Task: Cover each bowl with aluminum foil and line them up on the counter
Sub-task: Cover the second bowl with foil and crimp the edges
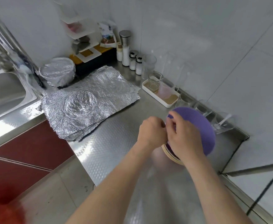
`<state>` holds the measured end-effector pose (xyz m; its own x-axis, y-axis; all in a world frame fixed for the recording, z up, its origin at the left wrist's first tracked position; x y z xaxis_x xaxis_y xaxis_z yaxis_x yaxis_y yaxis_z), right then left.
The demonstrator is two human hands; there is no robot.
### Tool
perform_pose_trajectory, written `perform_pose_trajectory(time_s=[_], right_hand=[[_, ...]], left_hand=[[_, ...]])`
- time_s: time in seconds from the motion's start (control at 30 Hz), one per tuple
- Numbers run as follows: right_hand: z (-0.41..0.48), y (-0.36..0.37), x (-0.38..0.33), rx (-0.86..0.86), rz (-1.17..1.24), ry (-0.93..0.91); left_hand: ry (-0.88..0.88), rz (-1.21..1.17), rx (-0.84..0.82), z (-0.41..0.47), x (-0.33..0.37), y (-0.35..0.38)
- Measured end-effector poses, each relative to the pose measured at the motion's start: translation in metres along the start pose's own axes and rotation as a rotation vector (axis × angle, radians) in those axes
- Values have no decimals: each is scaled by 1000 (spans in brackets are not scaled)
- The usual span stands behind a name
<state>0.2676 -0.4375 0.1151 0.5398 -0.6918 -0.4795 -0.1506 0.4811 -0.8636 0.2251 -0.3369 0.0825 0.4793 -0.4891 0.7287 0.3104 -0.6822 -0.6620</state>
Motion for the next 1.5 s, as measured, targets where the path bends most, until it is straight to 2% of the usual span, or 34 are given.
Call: perform_pose_trajectory(time_s=[0.13,0.2,0.27,0.37,0.53,0.67,0.8,0.97,1.07,1.13,1.17,1.27,1.33,1.37,1.5], right_hand=[[-3,-22,-27,266,-47,-206],[-5,-25,-33,364,-51,-244],[-6,-19,-31,376,-55,-222],[-4,11,-16,217,-78,-105],[-12,71,15,-198,-220,21],[-12,76,23,-179,-201,44],[-10,72,34,-121,-237,60],[-12,57,48,-15,-355,171],[-10,57,31,56,-254,55],[-5,69,12,-67,-134,0],[-2,79,9,-188,-77,50],[1,109,12,-463,153,375],[2,113,11,-451,304,519],[6,113,10,-424,290,534],[33,98,18,-306,-6,426]], left_hand=[[-143,-452,48,-7,-13,-31],[-203,-562,147,-11,-28,-51],[-264,-646,259,-15,-48,-71],[-363,-671,322,-21,-89,-82],[-552,-595,227,-41,-155,-58],[-645,-638,150,-54,-173,-35],[-635,-628,71,-55,-170,-28],[-553,-571,24,-52,-169,-35],[-494,-509,78,-45,-177,-42],[-475,-471,132,-38,-183,-47],[-461,-462,154,-34,-185,-48],[-412,-439,189,-21,-185,-52],[-387,-429,171,-14,-179,-53],[-381,-445,149,-8,-179,-53],[-355,-424,4,12,-170,-48]])
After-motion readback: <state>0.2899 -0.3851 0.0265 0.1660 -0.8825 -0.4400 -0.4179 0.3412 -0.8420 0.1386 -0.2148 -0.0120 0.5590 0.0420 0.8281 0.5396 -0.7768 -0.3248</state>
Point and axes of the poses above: each hand's wrist, its own z-axis towards the middle knuckle, its own y-axis out of the palm, x = y × z, the point moved 6 cm from there along z, towards the middle knuckle, and after that the axes turned 2 degrees about z, right-handed, at the moved point
